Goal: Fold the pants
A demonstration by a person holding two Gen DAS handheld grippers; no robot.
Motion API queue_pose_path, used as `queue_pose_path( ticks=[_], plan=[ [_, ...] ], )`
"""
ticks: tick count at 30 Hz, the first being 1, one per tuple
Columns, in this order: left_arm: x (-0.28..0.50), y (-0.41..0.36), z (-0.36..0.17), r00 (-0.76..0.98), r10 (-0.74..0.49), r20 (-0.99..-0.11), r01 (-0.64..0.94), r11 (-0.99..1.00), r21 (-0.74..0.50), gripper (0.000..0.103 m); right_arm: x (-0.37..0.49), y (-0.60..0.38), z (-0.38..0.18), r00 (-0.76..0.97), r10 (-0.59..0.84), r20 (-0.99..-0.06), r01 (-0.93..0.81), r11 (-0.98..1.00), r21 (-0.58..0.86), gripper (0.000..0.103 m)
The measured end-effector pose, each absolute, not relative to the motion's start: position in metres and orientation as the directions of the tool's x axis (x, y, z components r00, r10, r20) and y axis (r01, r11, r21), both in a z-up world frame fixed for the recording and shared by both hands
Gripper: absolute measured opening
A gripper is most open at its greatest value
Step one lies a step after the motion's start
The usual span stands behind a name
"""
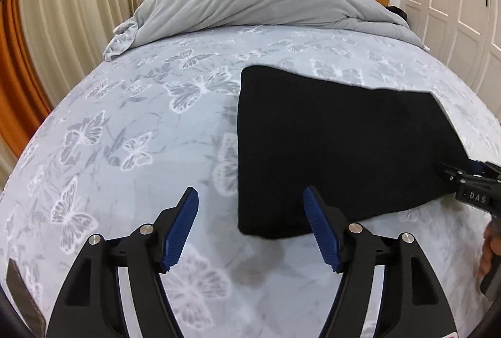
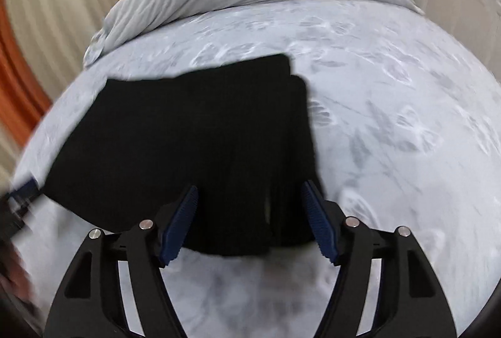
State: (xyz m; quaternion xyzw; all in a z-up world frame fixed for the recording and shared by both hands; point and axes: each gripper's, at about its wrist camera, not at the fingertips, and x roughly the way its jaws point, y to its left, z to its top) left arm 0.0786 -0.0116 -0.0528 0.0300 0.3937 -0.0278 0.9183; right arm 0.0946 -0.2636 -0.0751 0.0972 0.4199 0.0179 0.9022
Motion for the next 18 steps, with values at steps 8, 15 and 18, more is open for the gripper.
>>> queue_pose_path(
  ticks=[8, 15, 18],
  plan=[
    [0.05, -0.014, -0.04, 0.738, -0.044, -0.673, 0.11, 0.992, 0.056, 0.074, 0.022, -0.253, -0.053, 0.717, 0.028, -0.697, 0.111, 0.982, 0.154, 0.097],
    [-0.01, -0.002, -0.043, 0.737, -0.029, -0.675, 0.059, 0.998, 0.021, 0.082, -0.015, -0.242, -0.064, 0.704, 0.002, -0.711, 0.126, 0.984, 0.128, 0.098],
    [-0.026, 0.0, -0.05, 0.754, 0.011, -0.657, 0.02, 0.999, 0.04, 0.087, -0.016, -0.237, -0.061, 0.734, 0.002, -0.679, 0.127, 0.982, 0.139, 0.098]
  ],
)
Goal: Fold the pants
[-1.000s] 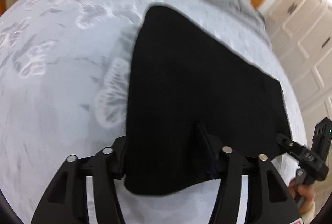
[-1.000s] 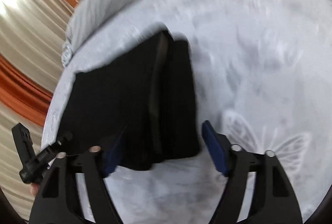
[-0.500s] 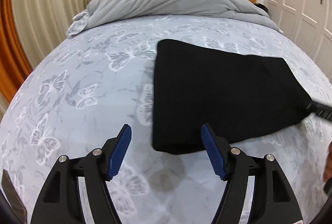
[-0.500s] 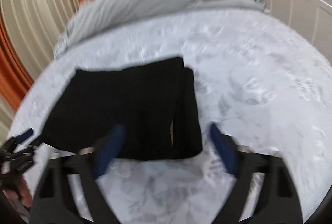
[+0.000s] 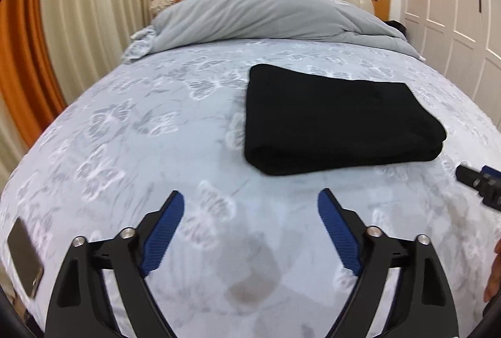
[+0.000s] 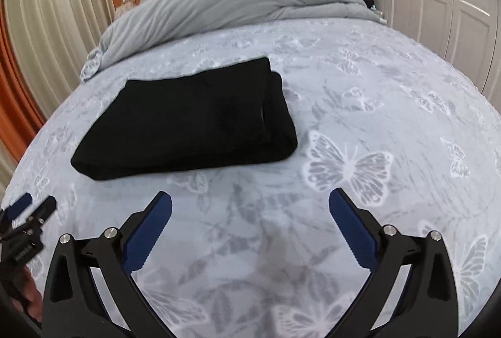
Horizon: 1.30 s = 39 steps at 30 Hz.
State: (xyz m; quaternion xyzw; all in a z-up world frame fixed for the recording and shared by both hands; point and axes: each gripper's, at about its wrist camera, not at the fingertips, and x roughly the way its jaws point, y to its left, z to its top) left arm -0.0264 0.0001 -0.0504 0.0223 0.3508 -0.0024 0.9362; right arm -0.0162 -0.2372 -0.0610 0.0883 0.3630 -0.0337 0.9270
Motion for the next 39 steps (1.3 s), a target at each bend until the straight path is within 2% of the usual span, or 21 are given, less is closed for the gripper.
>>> queue_pose_path(
  ticks=[4, 7, 10, 21, 28, 33, 39],
  plan=[
    [-0.013, -0.009, -0.053, 0.749, -0.013, -0.662, 0.034, 0.999, 0.018, 0.086, -0.011, -0.227, -0.058, 0.76, -0.048, -0.648, 0.145, 0.985, 0.097, 0.098],
    [-0.013, -0.01, -0.053, 0.801, 0.04, -0.598, -0.007, 0.998, 0.057, 0.087, -0.009, -0.22, -0.063, 0.76, -0.049, -0.648, 0.133, 0.988, 0.081, 0.098],
    [-0.015, -0.012, -0.057, 0.812, 0.053, -0.582, -0.007, 0.997, 0.08, 0.087, -0.009, -0.213, -0.067, 0.757, -0.044, -0.652, 0.115, 0.991, 0.067, 0.098],
    [-0.008, -0.007, -0.072, 0.803, 0.032, -0.596, -0.007, 0.999, 0.045, 0.087, -0.006, -0.202, -0.08, 0.766, -0.055, -0.64, 0.113, 0.992, 0.05, 0.098],
    [-0.001, -0.002, -0.077, 0.783, 0.02, -0.621, -0.011, 1.0, 0.018, 0.087, -0.007, -0.191, -0.088, 0.779, -0.116, -0.617, 0.122, 0.992, -0.033, 0.098],
    [-0.003, -0.002, -0.075, 0.796, 0.02, -0.605, -0.01, 1.0, 0.02, 0.087, -0.012, -0.179, -0.085, 0.8, -0.151, -0.58, 0.118, 0.988, -0.095, 0.098],
    [-0.005, -0.008, -0.074, 0.81, 0.024, -0.586, 0.006, 0.999, 0.048, 0.087, -0.011, -0.183, -0.084, 0.799, -0.15, -0.582, 0.126, 0.989, -0.081, 0.098]
  ],
)
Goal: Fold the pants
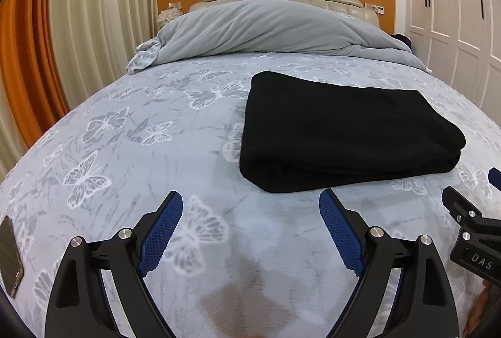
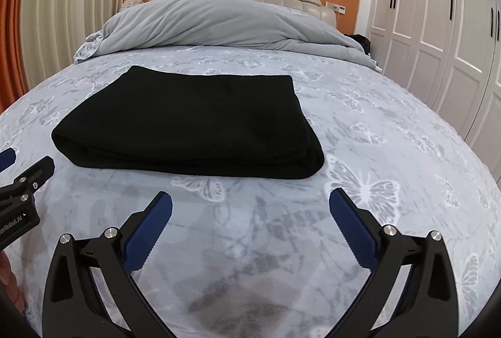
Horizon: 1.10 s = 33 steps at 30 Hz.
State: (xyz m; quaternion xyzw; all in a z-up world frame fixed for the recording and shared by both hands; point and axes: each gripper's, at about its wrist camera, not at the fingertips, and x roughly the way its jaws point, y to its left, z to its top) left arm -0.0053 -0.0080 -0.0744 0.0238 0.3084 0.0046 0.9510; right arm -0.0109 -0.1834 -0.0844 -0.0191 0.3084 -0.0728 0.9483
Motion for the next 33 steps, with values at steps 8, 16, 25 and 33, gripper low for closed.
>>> queue_pose_path(
  ticks=[8, 16, 25, 33],
  plan=[
    [-0.0071, -0.0099, -0.073, 0.817, 0.014, -0.576, 0.019, 0.998, 0.052, 0.087, -0.0105, -0.1849, -0.0847, 0.796, -0.149, -0.587, 0.131, 0.989, -0.073, 0.098],
    [-0.0074, -0.0112, -0.0726, 0.821, 0.013, -0.571, 0.025, 0.998, 0.059, 0.087, -0.0096, -0.1863, -0.0847, 0.793, -0.145, -0.592, 0.131, 0.989, -0.067, 0.098],
    [-0.0087, -0.0137, -0.0717, 0.826, 0.013, -0.563, 0.032, 0.997, 0.07, 0.087, -0.0092, -0.1865, -0.0852, 0.792, -0.145, -0.594, 0.13, 0.989, -0.068, 0.098],
    [-0.007, -0.0128, -0.072, 0.825, 0.01, -0.566, 0.036, 0.997, 0.07, 0.087, -0.0085, -0.1864, -0.0854, 0.791, -0.145, -0.595, 0.13, 0.989, -0.068, 0.098]
  ],
)
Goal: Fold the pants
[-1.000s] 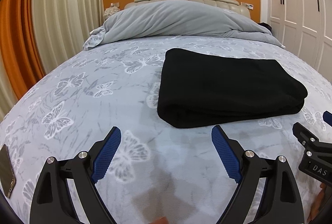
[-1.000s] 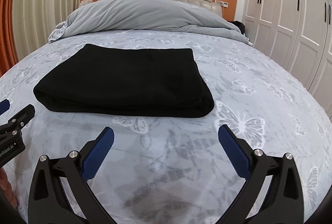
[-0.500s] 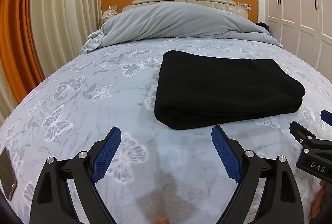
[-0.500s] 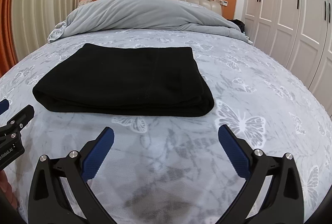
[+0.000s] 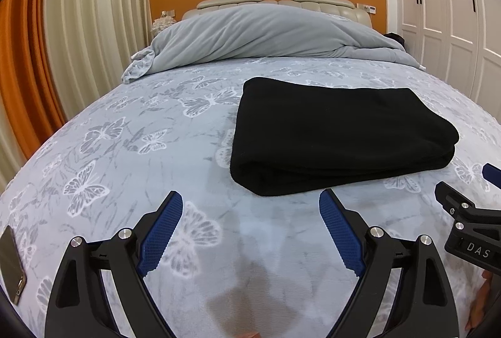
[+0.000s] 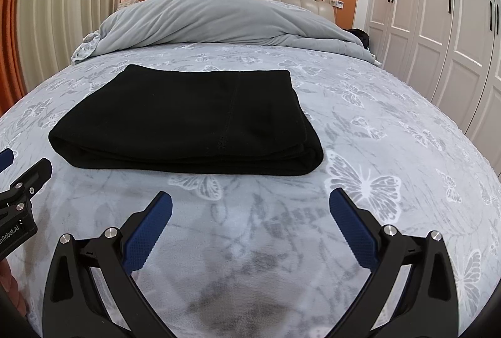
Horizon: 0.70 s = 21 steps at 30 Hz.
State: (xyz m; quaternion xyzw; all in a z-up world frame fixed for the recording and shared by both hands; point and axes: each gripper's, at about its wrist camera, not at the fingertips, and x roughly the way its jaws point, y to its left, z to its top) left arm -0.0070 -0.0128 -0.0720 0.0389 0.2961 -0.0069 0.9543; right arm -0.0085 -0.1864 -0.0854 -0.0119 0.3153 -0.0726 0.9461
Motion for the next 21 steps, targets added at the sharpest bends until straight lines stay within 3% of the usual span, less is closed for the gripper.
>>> queue_pose_path(
  ticks=[15, 21],
  plan=[
    [-0.0059, -0.0137, -0.0746, 0.822, 0.008, -0.569, 0.042, 0.996, 0.074, 0.087, -0.0076, -0.1859, -0.0871, 0.788, -0.145, -0.599, 0.13, 0.989, -0.069, 0.098],
    [-0.0144, -0.0073, -0.0678, 0.859, 0.005, -0.512, 0.008, 1.0, 0.022, 0.087, -0.0078, -0.1868, -0.0899, 0.785, -0.143, -0.602, 0.128, 0.989, -0.067, 0.098]
  ],
)
